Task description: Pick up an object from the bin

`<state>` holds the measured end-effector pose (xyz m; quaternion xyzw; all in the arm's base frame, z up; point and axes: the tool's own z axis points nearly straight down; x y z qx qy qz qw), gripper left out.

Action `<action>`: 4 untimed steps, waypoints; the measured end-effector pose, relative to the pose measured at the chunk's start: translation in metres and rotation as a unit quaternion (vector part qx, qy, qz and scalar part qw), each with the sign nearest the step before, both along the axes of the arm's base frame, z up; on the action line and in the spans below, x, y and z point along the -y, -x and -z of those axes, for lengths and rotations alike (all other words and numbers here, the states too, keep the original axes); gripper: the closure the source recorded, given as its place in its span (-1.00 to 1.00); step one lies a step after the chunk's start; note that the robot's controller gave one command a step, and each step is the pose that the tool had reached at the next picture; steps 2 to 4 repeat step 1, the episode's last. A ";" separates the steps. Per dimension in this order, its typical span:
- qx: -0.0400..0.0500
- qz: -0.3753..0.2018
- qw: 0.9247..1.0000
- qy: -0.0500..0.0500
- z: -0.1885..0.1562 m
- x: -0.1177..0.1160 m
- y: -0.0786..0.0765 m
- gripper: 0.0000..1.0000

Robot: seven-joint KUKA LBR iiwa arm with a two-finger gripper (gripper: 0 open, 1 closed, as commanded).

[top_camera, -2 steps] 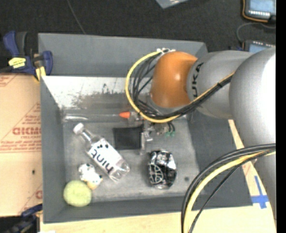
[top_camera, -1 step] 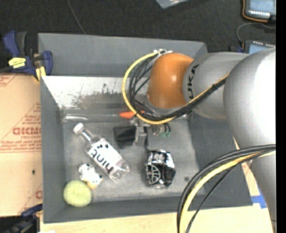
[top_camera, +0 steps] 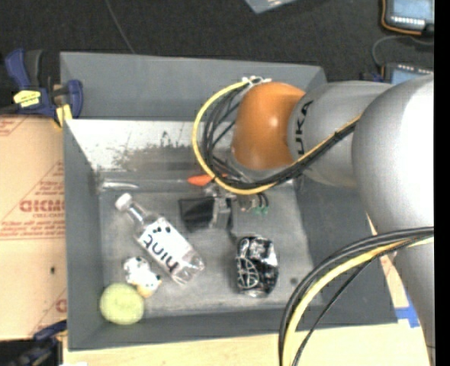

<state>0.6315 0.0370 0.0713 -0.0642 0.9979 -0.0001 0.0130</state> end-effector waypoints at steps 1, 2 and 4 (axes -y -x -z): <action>0.006 -0.019 1.000 0.000 -0.178 -0.008 0.009 1.00; 0.006 -0.019 1.000 0.000 -0.178 -0.008 0.009 1.00; 0.006 -0.019 1.000 0.000 -0.178 -0.008 0.009 1.00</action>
Offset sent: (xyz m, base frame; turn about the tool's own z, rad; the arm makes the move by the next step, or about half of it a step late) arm 0.0000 0.0000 0.0000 0.0000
